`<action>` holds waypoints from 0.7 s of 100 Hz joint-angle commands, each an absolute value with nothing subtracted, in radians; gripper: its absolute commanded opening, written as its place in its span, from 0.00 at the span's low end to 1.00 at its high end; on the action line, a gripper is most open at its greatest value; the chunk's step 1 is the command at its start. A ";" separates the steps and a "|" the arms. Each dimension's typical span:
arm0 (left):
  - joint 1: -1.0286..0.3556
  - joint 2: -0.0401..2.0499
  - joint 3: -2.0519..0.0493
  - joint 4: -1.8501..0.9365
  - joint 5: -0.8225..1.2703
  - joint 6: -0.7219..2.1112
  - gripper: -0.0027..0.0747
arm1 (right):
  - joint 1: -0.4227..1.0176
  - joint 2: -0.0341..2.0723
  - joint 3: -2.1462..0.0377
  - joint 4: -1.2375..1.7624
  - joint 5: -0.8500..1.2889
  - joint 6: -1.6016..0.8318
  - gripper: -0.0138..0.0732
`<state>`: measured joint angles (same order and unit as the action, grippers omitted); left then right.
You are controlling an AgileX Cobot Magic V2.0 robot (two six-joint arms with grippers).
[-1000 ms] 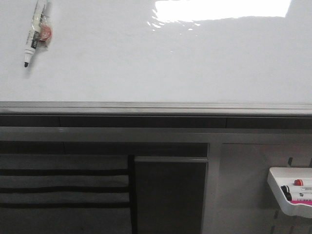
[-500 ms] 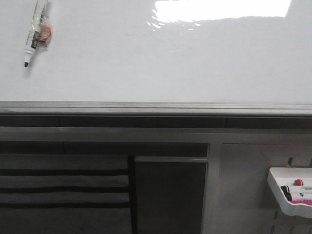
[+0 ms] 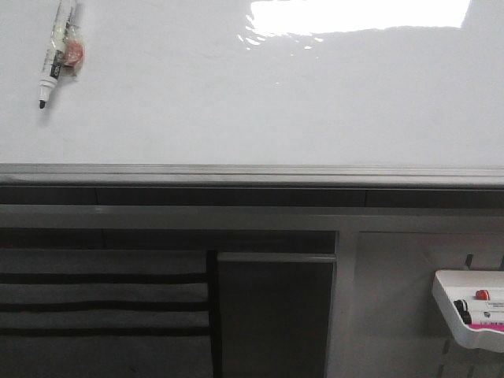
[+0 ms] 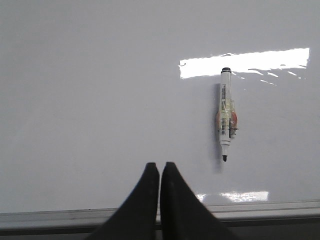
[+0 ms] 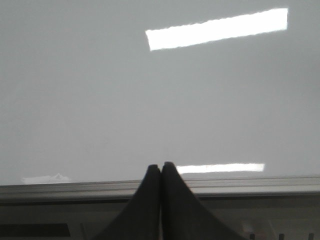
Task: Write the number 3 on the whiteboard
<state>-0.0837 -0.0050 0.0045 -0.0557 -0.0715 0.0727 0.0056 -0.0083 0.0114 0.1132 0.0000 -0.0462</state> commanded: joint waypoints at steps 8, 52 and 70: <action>-0.083 -0.031 0.012 -0.056 -0.149 0.065 0.01 | 0.001 -0.024 0.036 0.115 0.011 -0.059 0.08; -0.083 -0.004 -0.162 -0.156 0.000 0.065 0.01 | 0.001 -0.022 -0.065 0.117 0.018 -0.060 0.08; -0.083 0.123 -0.380 -0.102 0.229 0.065 0.01 | 0.001 0.048 -0.263 0.117 0.195 -0.064 0.08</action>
